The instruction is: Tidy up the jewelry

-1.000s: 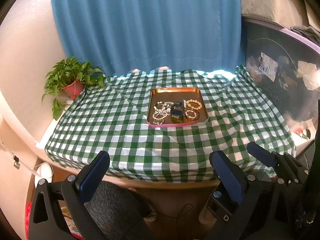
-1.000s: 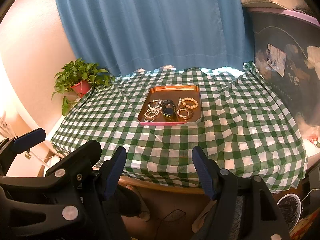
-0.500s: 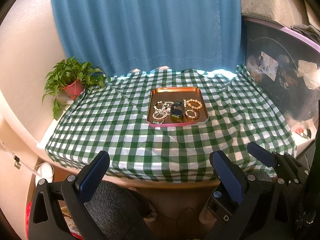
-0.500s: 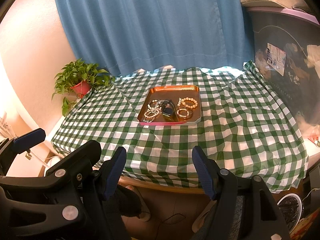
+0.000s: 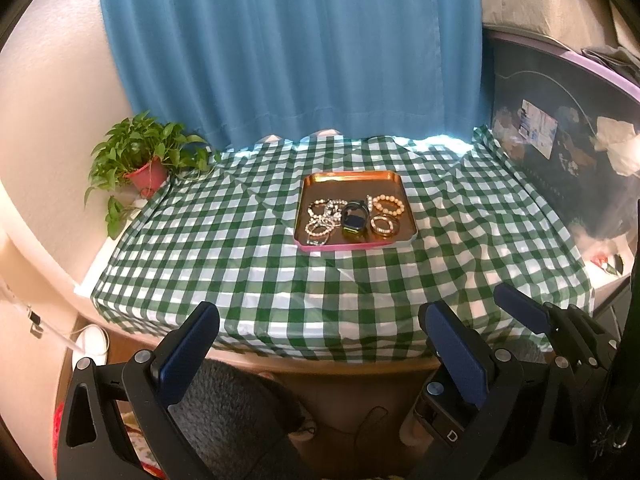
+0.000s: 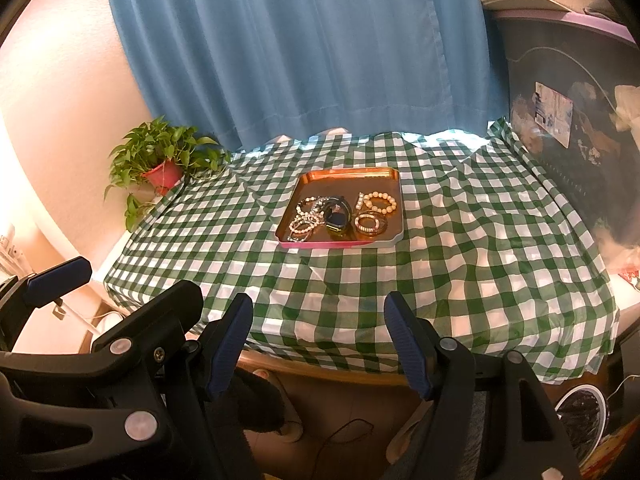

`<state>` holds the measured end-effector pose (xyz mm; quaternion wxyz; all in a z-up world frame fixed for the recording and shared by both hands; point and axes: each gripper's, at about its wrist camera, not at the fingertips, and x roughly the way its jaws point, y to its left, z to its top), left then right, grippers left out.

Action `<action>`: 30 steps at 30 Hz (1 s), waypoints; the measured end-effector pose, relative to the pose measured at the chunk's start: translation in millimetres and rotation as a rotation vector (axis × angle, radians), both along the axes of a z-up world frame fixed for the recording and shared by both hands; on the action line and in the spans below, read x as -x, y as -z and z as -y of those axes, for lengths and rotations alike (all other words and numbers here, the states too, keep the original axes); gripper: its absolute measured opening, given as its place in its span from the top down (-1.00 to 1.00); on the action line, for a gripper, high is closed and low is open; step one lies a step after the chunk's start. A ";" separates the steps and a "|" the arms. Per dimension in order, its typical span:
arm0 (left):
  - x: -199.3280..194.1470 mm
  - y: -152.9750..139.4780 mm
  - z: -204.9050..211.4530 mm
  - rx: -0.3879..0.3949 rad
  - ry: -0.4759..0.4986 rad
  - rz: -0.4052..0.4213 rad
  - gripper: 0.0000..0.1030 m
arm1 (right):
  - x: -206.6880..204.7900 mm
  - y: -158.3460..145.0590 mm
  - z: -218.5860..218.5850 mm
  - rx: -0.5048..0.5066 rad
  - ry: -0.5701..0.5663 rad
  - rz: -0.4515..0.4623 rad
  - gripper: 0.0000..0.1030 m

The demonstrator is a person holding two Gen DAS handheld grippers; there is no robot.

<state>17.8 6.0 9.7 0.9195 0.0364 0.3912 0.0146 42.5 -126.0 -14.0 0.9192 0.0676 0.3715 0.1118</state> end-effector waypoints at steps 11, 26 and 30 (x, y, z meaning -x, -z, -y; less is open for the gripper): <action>-1.1 -1.1 2.5 -0.002 -0.002 -0.002 -0.99 | -0.2 -0.1 2.2 -0.002 -0.001 -0.002 -0.26; 3.0 1.7 -1.2 -0.004 -0.004 -0.007 -0.99 | 1.9 1.7 -2.4 -0.002 -0.002 -0.004 -0.26; 2.0 0.9 -1.3 -0.004 -0.002 -0.005 -0.99 | 4.6 3.0 -5.5 -0.005 -0.006 -0.005 -0.26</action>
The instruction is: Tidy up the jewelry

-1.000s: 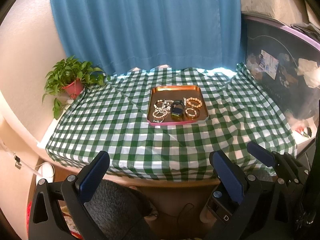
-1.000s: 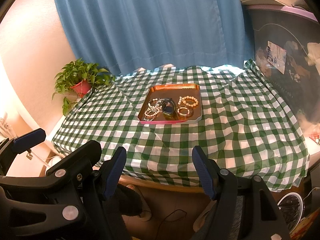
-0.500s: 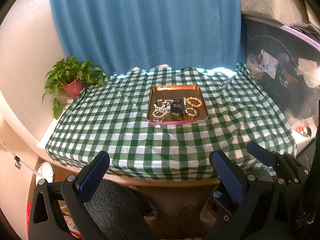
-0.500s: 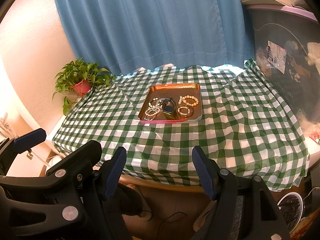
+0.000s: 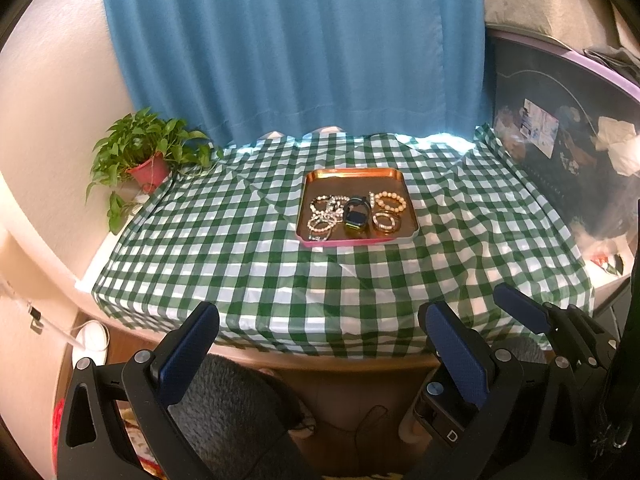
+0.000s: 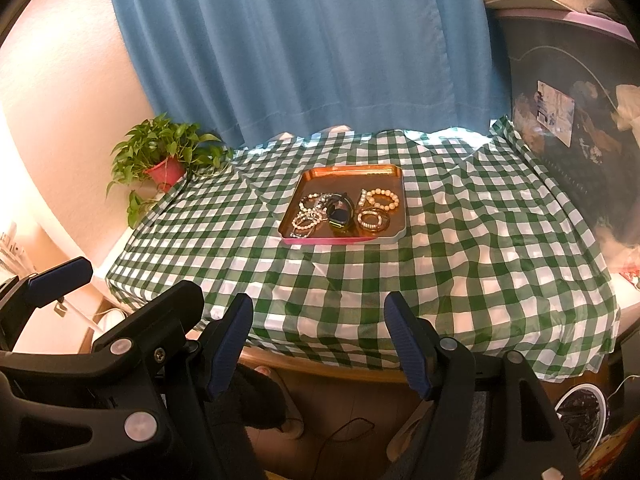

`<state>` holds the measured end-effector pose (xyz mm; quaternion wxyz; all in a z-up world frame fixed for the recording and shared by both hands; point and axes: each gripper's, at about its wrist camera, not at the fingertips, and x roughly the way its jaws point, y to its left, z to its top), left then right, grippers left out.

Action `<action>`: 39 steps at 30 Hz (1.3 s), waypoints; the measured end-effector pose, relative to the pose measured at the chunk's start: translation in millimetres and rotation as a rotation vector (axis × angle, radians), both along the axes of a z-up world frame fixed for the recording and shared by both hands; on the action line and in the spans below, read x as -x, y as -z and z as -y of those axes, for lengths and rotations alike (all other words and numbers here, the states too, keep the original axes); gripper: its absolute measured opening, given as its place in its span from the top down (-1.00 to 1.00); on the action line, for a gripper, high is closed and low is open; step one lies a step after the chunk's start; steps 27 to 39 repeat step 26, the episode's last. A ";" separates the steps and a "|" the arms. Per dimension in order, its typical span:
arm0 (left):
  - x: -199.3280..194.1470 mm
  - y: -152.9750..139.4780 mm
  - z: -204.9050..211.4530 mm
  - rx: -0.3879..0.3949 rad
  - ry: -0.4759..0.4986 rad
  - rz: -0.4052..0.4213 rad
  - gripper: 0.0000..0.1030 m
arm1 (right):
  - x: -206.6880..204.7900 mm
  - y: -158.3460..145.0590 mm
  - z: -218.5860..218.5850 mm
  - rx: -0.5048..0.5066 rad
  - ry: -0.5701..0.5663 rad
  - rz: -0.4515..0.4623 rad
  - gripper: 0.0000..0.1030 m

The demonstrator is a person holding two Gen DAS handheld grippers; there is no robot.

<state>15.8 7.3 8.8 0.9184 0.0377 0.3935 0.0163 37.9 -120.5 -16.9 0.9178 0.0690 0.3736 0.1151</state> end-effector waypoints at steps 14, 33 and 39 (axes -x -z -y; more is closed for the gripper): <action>0.1 -0.7 -1.5 -0.003 0.004 -0.002 -0.99 | 0.8 -0.6 -3.5 -0.005 -0.001 -0.002 -0.26; -0.6 -1.4 1.0 -0.006 0.002 -0.001 -0.99 | 4.3 -2.6 -13.1 -0.017 -0.010 -0.006 -0.26; -0.6 -1.4 1.0 -0.006 0.002 -0.001 -0.99 | 4.3 -2.6 -13.1 -0.017 -0.010 -0.006 -0.26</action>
